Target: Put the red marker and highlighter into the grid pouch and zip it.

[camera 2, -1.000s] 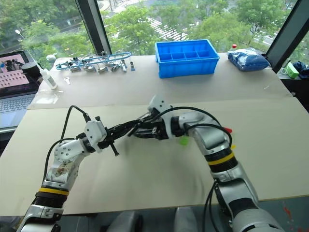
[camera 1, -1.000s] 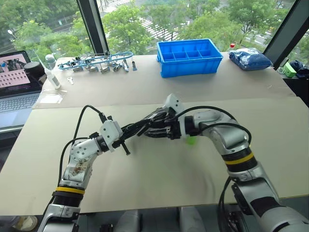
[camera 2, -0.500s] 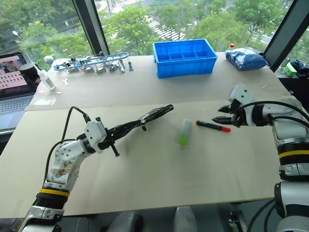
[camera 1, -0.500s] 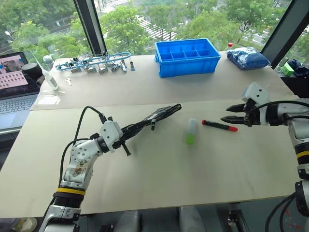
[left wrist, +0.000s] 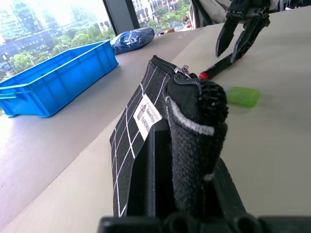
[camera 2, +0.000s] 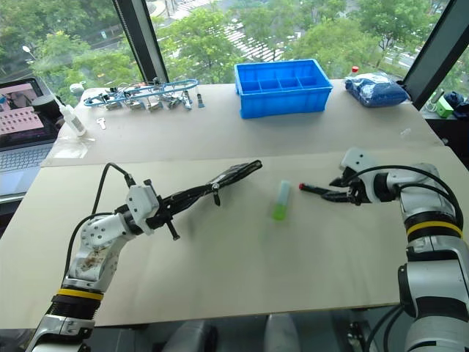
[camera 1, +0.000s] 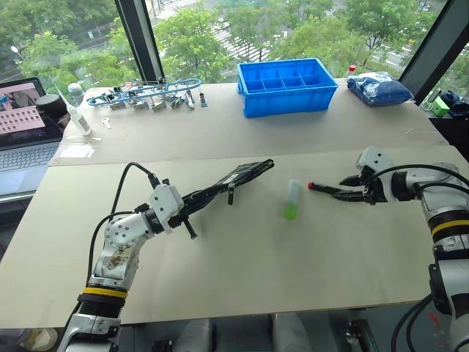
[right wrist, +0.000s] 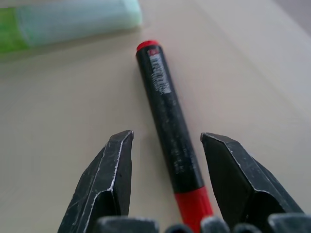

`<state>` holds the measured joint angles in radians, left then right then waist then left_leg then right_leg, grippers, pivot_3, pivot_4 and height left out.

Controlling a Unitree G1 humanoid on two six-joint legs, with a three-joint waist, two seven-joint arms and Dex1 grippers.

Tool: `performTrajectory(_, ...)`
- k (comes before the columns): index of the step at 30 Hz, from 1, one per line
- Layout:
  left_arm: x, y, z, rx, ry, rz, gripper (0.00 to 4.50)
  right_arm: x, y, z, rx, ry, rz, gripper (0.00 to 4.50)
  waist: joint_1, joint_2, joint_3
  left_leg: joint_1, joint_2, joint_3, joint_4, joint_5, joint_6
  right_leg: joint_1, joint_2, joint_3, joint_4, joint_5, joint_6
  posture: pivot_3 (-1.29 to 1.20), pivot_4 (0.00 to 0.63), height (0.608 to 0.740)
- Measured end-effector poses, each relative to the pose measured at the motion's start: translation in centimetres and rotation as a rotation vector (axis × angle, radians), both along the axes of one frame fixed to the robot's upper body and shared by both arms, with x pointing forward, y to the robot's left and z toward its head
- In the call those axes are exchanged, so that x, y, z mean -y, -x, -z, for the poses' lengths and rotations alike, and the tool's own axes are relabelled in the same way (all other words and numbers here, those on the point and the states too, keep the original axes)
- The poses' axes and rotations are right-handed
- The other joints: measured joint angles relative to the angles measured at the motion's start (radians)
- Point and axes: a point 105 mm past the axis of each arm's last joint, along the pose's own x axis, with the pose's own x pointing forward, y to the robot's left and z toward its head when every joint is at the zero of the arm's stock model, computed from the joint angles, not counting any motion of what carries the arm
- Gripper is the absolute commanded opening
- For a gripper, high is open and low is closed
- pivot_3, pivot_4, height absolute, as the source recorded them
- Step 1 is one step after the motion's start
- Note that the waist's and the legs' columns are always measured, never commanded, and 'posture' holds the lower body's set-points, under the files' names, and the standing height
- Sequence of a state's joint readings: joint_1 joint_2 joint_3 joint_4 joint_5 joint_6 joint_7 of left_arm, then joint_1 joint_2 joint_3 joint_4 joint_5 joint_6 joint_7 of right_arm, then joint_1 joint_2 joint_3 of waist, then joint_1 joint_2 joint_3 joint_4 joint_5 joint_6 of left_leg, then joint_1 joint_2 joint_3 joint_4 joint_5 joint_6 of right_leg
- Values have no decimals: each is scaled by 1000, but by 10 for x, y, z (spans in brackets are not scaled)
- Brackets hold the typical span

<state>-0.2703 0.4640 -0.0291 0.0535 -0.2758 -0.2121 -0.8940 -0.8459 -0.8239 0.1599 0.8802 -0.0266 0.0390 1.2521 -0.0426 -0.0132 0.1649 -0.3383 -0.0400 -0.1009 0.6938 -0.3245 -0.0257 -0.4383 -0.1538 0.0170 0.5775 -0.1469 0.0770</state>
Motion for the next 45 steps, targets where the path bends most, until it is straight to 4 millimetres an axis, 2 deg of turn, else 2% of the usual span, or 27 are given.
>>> performTrajectory(3, -2, 0, -1, 2, 0, -7, 14, 1, -1, 8, -17, 27, 1, 2520, 0, 0, 0, 0, 0, 0, 0, 0, 0, 0, 0, 0, 0, 0, 0, 0, 150, 740)
performTrajectory(6, -2, 0, -1, 3, 0, -9, 14, -3, -7, 8, 3, 52, 0, 1761, -6, 0, 0, 2, 0, 0, 0, 0, 0, 1, 0, 0, 0, 0, 0, 0, 150, 740)
performTrajectory(10, -1, 1, -3, 12, 1, -5, 14, -2, -8, 9, -1, 54, 0, 489, -2, -1, 0, 2, 0, 0, 1, 0, 0, 2, 0, 0, 0, 0, 0, 0, 150, 740)
performTrajectory(15, 2, 4, -7, 26, 7, 9, 14, 0, -2, 9, -24, 42, -19, 478, 0, -1, 0, 2, 0, 0, 1, 0, 0, 2, 0, 0, 0, 0, 0, 0, 150, 740)
performTrajectory(18, 4, 5, -7, 22, 10, 13, 14, 3, -5, 6, 12, 48, 5, 478, 0, -1, 0, 1, 0, 0, 1, 0, 0, 2, 0, 0, 0, 0, 0, 0, 150, 740)
performTrajectory(20, 4, 6, -6, 19, 11, 18, 14, 6, -14, -8, 80, 30, 53, 478, 0, 0, 0, 1, 0, 0, 1, 0, 0, 1, 0, 0, 0, 1, 0, 0, 150, 740)
performTrajectory(22, 6, 7, -6, 20, 13, 27, 14, 3, -21, -36, 173, 24, 44, 478, -3, 2, 1, 0, 0, 0, 0, 0, 0, 0, 0, 1, 0, 1, 0, 0, 150, 740)
performTrajectory(23, 8, 7, -6, 19, 15, 34, 14, -2, -22, -60, 247, 45, -1, 478, -4, 3, 1, 0, 0, 0, 0, 0, 0, -1, 0, 1, 0, 0, 0, 0, 150, 740)
performTrajectory(25, 9, 8, -5, 17, 13, 41, 14, -16, -20, -94, 362, 94, -92, 478, -4, 3, 1, 1, 0, 0, -1, 0, 0, -1, 0, 0, 0, 0, 0, 0, 150, 740)
performTrajectory(27, 10, 8, -5, 16, 13, 48, 14, -40, -11, -118, 468, 179, -230, 478, -3, 3, 1, 1, 0, 0, 0, 0, 0, 0, 0, 0, 0, 0, 0, 0, 150, 740)
performTrajectory(29, 12, 8, -6, 17, 16, 52, 14, -56, -3, -116, 499, 282, -329, 478, 0, 2, 1, 0, 0, 0, 1, 0, 1, 0, 0, 0, 0, 0, 0, 0, 150, 740)
performTrajectory(31, 12, 8, -5, 17, 15, 53, 14, -69, 5, -93, 493, 435, -438, 478, 9, 2, 1, 0, 0, 0, 1, -1, 1, 1, 0, 0, 0, 1, 1, 0, 150, 740)
performTrajectory(34, 13, 8, -5, 15, 19, 55, 14, -89, 12, -72, 501, 527, -546, 478, 11, 2, 1, -1, 0, 0, 2, 0, 0, 0, 0, 0, 0, 1, 1, 0, 150, 740)
performTrajectory(37, 16, 9, -4, 13, 23, 62, 14, -101, 16, -74, 560, 570, -590, 478, 12, 2, 1, 0, 0, 0, 1, 0, 0, 0, 0, 0, 0, 1, 1, 0, 150, 740)
performTrajectory(45, 16, 9, -4, 12, 24, 64, 14, -108, 20, -73, 558, 528, -610, 478, 13, 2, 1, 0, 0, 0, 1, 0, 0, 0, 0, 0, 0, 1, 1, 0, 150, 740)
